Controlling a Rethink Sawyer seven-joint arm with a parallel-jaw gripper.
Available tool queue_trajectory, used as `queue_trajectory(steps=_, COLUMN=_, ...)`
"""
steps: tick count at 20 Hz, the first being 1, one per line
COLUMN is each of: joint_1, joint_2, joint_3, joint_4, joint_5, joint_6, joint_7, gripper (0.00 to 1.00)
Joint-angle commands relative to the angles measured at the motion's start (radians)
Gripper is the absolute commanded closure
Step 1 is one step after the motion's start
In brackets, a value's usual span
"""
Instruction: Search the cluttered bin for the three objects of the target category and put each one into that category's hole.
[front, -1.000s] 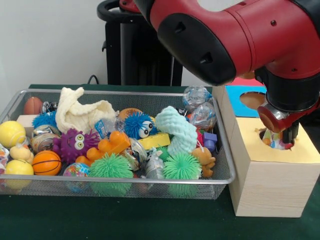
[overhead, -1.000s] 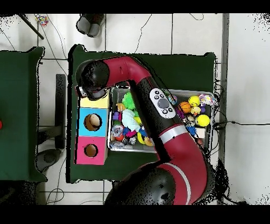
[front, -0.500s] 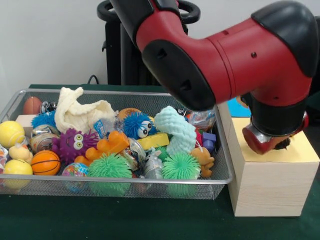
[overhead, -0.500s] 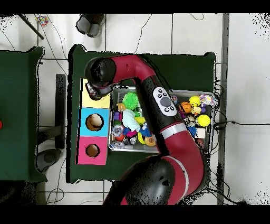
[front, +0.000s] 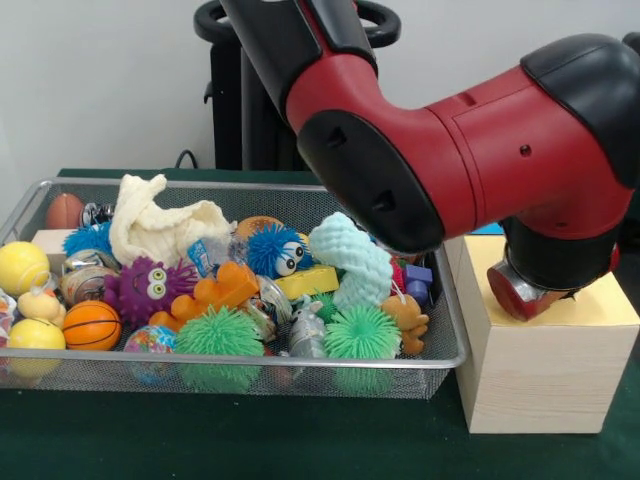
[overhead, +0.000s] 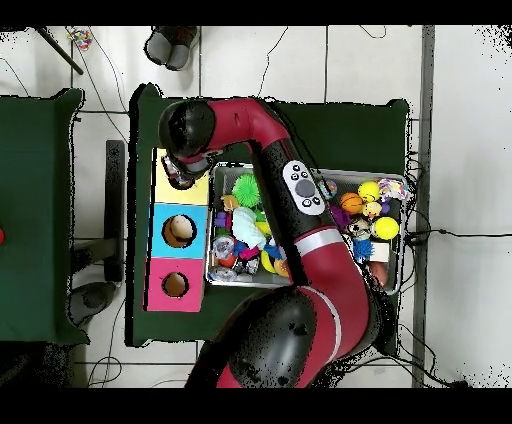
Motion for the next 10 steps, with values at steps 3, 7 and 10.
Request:
queue_trajectory(steps=3, joint_1=-0.099, joint_2=-0.008, joint_3=-0.094, joint_4=-0.135, joint_5=-0.134, joint_6=-0.152, joint_7=-0.227, gripper=1.00)
queue_trajectory(steps=7, joint_1=-0.089, joint_2=-0.122, joint_3=-0.096, joint_4=-0.030, joint_5=-0.067, joint_6=-0.120, joint_7=-0.108, gripper=1.00)
queue_trajectory(steps=10, joint_1=-0.064, joint_2=-0.172, joint_3=-0.107, joint_4=-0.031, joint_5=-0.057, joint_6=-0.072, joint_7=-0.048, gripper=1.00)
